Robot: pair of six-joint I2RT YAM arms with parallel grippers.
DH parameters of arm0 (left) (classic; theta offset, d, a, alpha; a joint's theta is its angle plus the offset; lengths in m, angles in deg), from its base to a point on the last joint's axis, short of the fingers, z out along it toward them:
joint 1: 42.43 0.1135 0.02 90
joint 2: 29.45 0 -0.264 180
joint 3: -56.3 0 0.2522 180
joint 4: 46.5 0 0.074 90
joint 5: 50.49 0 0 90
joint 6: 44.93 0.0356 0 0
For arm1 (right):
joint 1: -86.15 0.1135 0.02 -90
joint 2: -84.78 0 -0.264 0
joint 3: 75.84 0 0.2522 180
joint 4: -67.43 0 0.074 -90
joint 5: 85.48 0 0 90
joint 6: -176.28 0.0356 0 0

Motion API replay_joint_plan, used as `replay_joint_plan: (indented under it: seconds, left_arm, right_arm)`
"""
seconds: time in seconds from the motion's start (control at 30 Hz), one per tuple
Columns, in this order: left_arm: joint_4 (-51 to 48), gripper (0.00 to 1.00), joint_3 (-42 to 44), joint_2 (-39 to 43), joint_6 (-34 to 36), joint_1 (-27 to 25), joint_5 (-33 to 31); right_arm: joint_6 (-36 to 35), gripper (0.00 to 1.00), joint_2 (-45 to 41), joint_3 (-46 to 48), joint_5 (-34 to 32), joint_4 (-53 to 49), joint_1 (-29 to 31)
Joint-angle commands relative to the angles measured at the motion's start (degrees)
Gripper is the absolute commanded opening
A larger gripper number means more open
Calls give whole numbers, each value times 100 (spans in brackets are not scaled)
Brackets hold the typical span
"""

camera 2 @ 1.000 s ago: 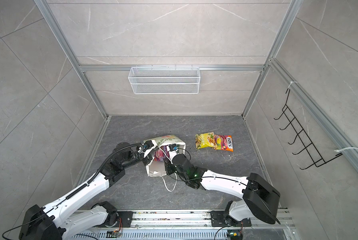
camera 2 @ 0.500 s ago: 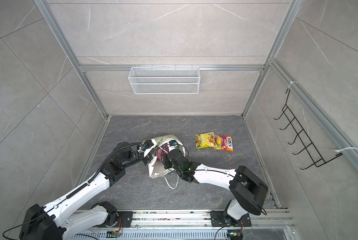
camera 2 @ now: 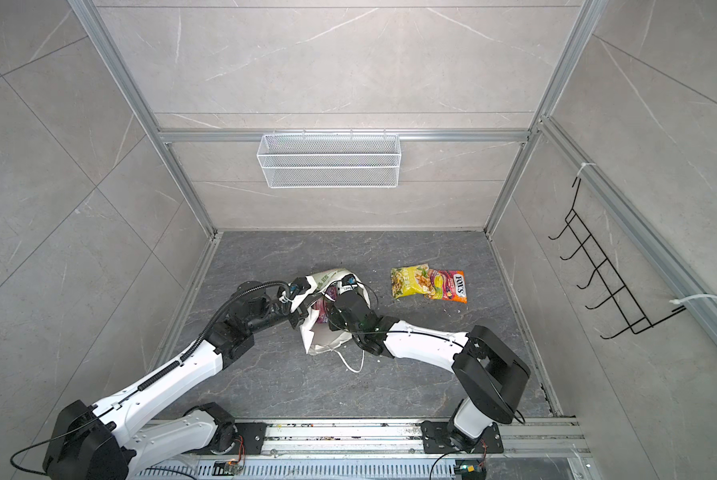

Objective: Take the snacks out of the paper bag

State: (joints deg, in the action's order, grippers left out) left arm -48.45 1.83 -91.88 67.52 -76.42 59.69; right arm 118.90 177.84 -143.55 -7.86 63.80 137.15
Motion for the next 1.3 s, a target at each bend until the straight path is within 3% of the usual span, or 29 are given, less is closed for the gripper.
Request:
replay_joint_plan:
  seconds: [0.0, 0.23, 0.37, 0.63, 0.77, 0.87, 1.0, 1.17, 1.27]
  left_arm:
    - [193, 0, -256, -13, -59, -82, 377]
    - [180, 0, -288, -53, -18, -107, 386]
    - [178, 0, -286, -34, 13, -111, 360]
    - [258, 0, -155, 65, -4, -138, 257]
    - [327, 0, -96, 56, -15, -135, 209]
    - [404, 0, -58, 31, -22, -139, 140]
    - [395, 0, -52, 47, -57, -137, 83]
    - [532, 0, 70, 56, -94, -135, 62]
    - [535, 0, 38, 49, -128, -137, 69]
  right_arm:
    - [112, 49, 295, -174, 90, -186, -83]
    - [166, 57, 755, -550, -6, -222, -131]
    - [146, 55, 1055, -776, 14, -185, -165]
    - [35, 18, 1304, -1033, 241, -134, -187]
    - [-10, 8, 1168, -977, 357, -106, -181]
    - [10, 10, 926, -942, 469, -191, -178]
    - [-41, 24, 626, -1004, 531, -503, -178]
    - [-164, 5, 499, -1003, 645, -581, -178]
    - [-173, 0, 485, -990, 705, -597, -178]
